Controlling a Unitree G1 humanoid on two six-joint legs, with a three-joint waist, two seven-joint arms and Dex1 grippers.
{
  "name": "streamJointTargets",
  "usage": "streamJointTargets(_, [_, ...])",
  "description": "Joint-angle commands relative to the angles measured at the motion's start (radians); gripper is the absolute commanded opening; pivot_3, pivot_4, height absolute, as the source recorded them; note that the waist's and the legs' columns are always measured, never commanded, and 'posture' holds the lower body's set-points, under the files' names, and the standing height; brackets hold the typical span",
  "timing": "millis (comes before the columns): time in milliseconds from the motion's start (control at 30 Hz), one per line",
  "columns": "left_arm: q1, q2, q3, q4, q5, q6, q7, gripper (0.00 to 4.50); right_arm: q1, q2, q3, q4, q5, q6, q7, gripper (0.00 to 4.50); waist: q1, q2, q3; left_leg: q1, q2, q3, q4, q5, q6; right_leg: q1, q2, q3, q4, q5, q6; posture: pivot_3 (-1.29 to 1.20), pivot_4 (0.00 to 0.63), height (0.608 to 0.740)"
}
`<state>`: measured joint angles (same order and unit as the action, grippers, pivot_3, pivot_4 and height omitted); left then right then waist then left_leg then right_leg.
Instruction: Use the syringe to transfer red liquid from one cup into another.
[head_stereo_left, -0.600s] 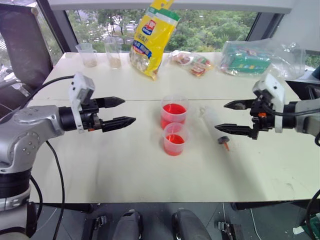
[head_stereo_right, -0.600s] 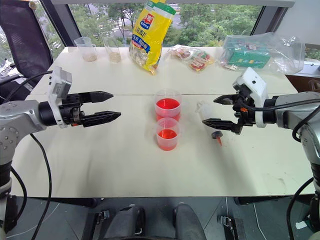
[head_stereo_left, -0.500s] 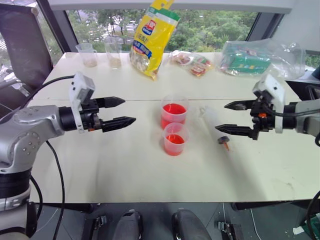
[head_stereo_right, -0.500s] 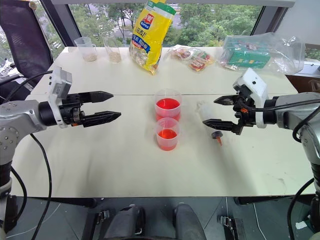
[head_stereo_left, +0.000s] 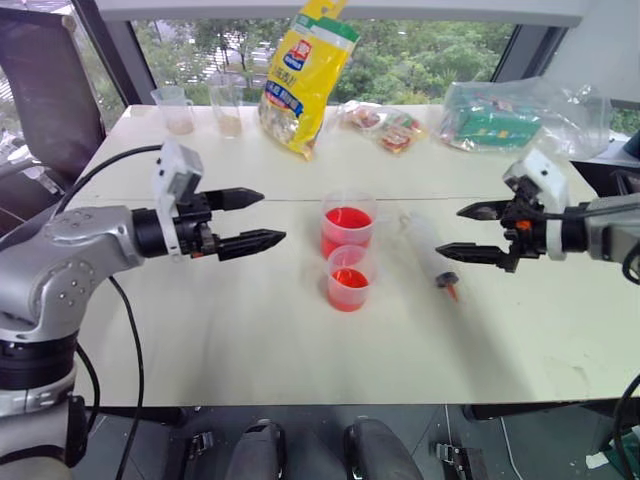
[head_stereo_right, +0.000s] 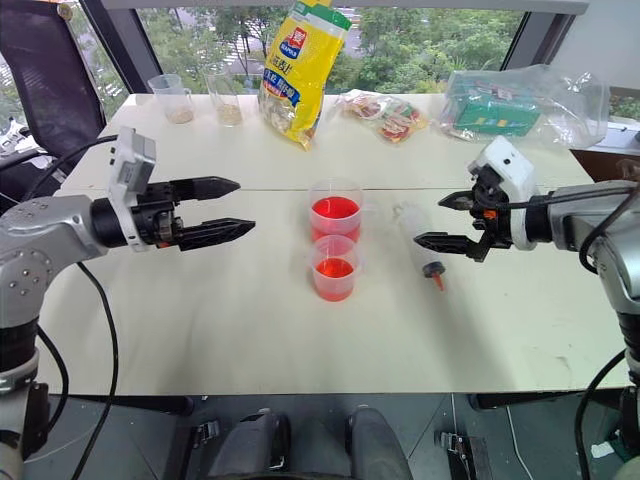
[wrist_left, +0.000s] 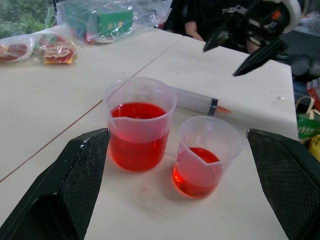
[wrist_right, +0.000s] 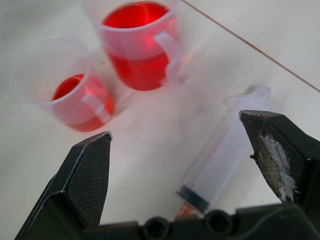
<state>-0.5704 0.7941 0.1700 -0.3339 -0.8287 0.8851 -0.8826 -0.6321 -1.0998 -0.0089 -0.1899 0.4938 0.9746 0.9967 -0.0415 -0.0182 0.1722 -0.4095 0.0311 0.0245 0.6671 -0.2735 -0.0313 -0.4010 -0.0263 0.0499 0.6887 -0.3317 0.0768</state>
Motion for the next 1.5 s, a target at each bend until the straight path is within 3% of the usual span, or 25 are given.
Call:
streamJointTargets(33, [-0.029, -0.007, -0.015, -0.021, -0.001, -0.014, 0.003, 4.5, -0.104, 0.01, 0.056, 0.064, -0.034, 0.093, -0.033, 4.48, -0.001, 0.0, 0.0, 0.0, 0.0, 0.0, 0.0, 0.0, 0.0, 0.0, 0.0, 0.0, 0.0, 0.0, 0.0, 0.0, 0.15, 0.74])
streamJointTargets(333, [-0.039, -0.016, -0.064, 0.0, 0.044, -0.062, -0.03, 4.5, -0.42, 0.21, 0.291, 0.4, -0.157, 0.358, -0.146, 4.48, -0.002, 0.0, 0.0, 0.0, 0.0, 0.001, -0.001, 0.0, 0.0, -0.001, 0.0, 0.001, 0.0, 0.0, 0.0, 0.0, 0.15, 0.74])
streamJointTargets(500, [-0.021, -0.029, -0.067, 0.01, 0.073, -0.109, -0.033, 4.5, -0.504, 0.321, 0.399, 0.613, -0.258, 0.291, -0.175, 4.48, 0.0, 0.0, 0.0, -0.002, 0.0, 0.002, -0.001, 0.0, 0.0, -0.003, 0.0, 0.001, 0.0, 0.0, 0.0, 0.0, 0.15, 0.74])
streamJointTargets(833, [0.013, -0.046, -0.033, -0.002, 0.07, -0.13, -0.011, 4.5, -0.582, 0.488, 0.449, 0.971, -0.401, 0.13, -0.172, 4.48, -0.004, 0.0, 0.0, -0.002, 0.0, 0.002, -0.001, 0.0, 0.0, -0.004, 0.0, 0.001, 0.0, 0.0, 0.0, 0.0, 0.15, 0.74])
streamJointTargets(933, [0.032, -0.041, -0.019, -0.015, 0.068, -0.136, -0.003, 4.5, -0.596, 0.507, 0.448, 1.014, -0.427, 0.107, -0.153, 3.64, -0.003, 0.0, 0.0, -0.002, 0.0, 0.002, -0.001, 0.0, 0.0, -0.004, 0.0, 0.001, 0.001, 0.0, 0.0, 0.0, 0.15, 0.74])
streamJointTargets(1033, [0.038, -0.044, -0.002, -0.018, 0.065, -0.142, 0.007, 4.5, -0.606, 0.525, 0.444, 1.028, -0.446, 0.107, -0.133, 2.08, -0.003, 0.0, 0.0, -0.002, 0.0, 0.002, -0.001, 0.0, 0.0, -0.004, 0.0, 0.001, 0.001, 0.0, 0.0, 0.0, 0.15, 0.74])
streamJointTargets(1100, [0.037, -0.047, -0.004, -0.021, 0.073, -0.15, 0.013, 4.5, -0.61, 0.53, 0.44, 1.028, -0.456, 0.11, -0.12, 1.36, -0.004, 0.0, 0.0, -0.002, 0.0, 0.002, -0.001, 0.0, 0.0, -0.004, 0.0, 0.001, 0.001, 0.0, 0.0, 0.0, 0.15, 0.74])
streamJointTargets(1300, [0.024, -0.028, -0.026, -0.007, 0.135, -0.2, 0.011, 4.5, -0.59, 0.482, 0.394, 0.872, -0.478, 0.099, -0.149, 1.36, -0.003, 0.0, 0.0, -0.002, 0.0, 0.002, -0.001, 0.0, 0.0, -0.004, 0.0, 0.001, 0.001, 0.0, 0.0, 0.0, 0.15, 0.74])
streamJointTargets(1500, [-0.087, -0.046, -0.018, 0.099, 0.143, -0.221, -0.001, 4.5, -0.44, 0.449, 0.106, 0.4, -0.422, -0.112, -0.305, 1.36, 0.004, 0.0, 0.0, -0.003, 0.0, 0.001, -0.001, 0.0, 0.0, -0.005, -0.001, 0.0, 0.0, 0.0, 0.0, 0.0, 0.15, 0.74])
